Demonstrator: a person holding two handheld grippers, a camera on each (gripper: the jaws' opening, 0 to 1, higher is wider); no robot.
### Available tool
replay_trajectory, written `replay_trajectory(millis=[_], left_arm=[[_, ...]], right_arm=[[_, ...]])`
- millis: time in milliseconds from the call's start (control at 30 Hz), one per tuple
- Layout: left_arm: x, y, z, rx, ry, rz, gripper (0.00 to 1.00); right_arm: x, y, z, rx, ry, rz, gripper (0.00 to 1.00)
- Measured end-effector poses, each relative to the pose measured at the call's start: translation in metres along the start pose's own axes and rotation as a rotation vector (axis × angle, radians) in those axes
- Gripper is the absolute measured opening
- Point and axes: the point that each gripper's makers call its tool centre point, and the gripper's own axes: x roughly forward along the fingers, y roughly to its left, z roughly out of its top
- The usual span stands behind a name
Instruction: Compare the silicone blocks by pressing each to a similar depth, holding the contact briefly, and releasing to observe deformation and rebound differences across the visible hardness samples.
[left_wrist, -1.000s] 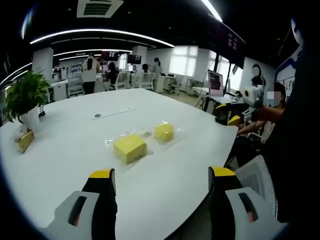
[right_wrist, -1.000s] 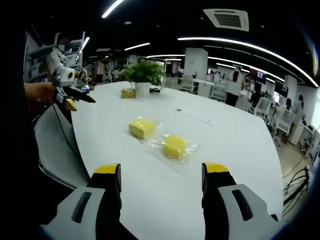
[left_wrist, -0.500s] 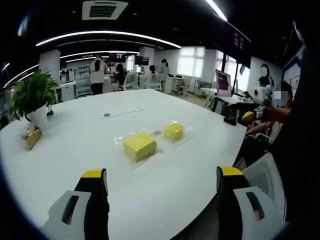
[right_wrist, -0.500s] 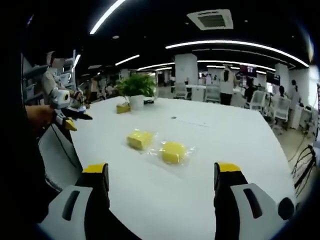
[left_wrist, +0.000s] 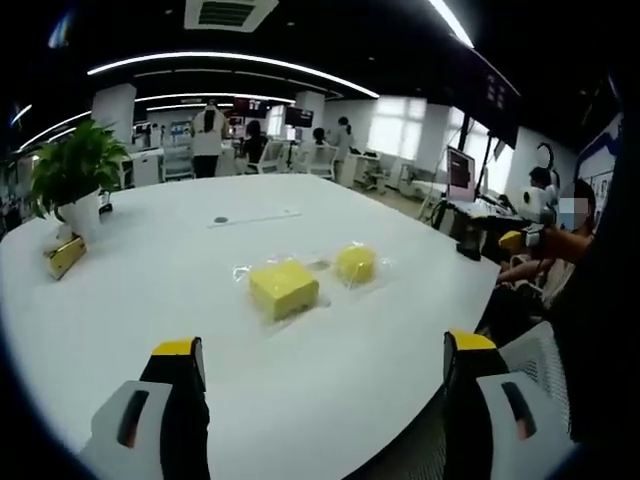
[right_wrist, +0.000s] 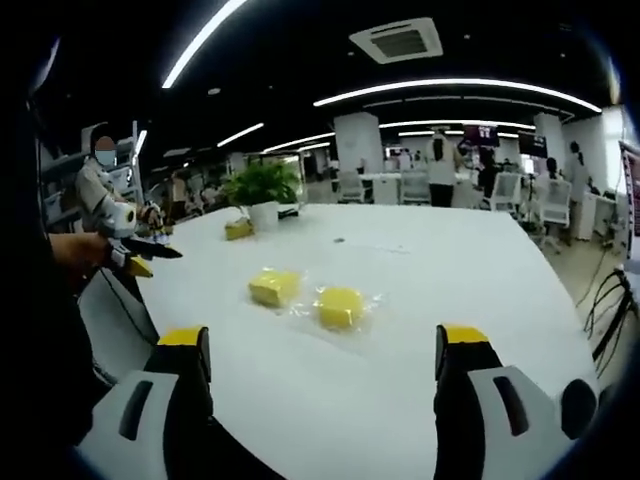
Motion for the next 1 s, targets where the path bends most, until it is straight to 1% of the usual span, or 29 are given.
replay_trajectory(millis=[200,300,433,500,600,667,733,867,967,1000], left_arm=[[0.008,-0.003,0.009,-0.017,-0.006,-0.028,0.96],[0.012,-0.001,0.010,-0.031,0.003,-0.035,0.94],[0.015,0.003,0.010,-0.066,0.002,-0.034,0.93],[0.019,0.009,0.010,-0.089,0.013,-0.031,0.90],[0.027,0.019,0.011,-0.113,0.027,-0.017,0.90],[0.033,0.021,0.011,-0.142,0.046,-0.027,0.89],[0.041,0.024,0.014,-0.170,0.047,-0.028,0.88],[0.054,0.032,0.015,-0.218,0.065,-0.037,0.86],[0.065,0.044,0.017,-0.255,0.072,-0.034,0.84],[0.069,0.048,0.016,-0.268,0.083,-0.031,0.84]], right_arm=[[0.003,0.008,-0.011,-0.034,0.054,0.027,0.80],[0.003,0.008,-0.014,-0.048,0.064,0.028,0.79],[0.003,0.007,-0.016,-0.042,0.071,0.025,0.78],[0.004,0.004,-0.019,-0.047,0.092,0.017,0.77],[0.004,0.003,-0.021,-0.059,0.101,0.014,0.76],[0.004,0.002,-0.021,-0.056,0.104,0.012,0.76],[0.004,0.002,-0.020,-0.057,0.106,0.010,0.75],[0.004,-0.002,-0.020,-0.061,0.115,-0.003,0.74],[0.003,-0.003,-0.020,-0.062,0.120,-0.005,0.74],[0.002,-0.004,-0.021,-0.064,0.122,-0.007,0.73]])
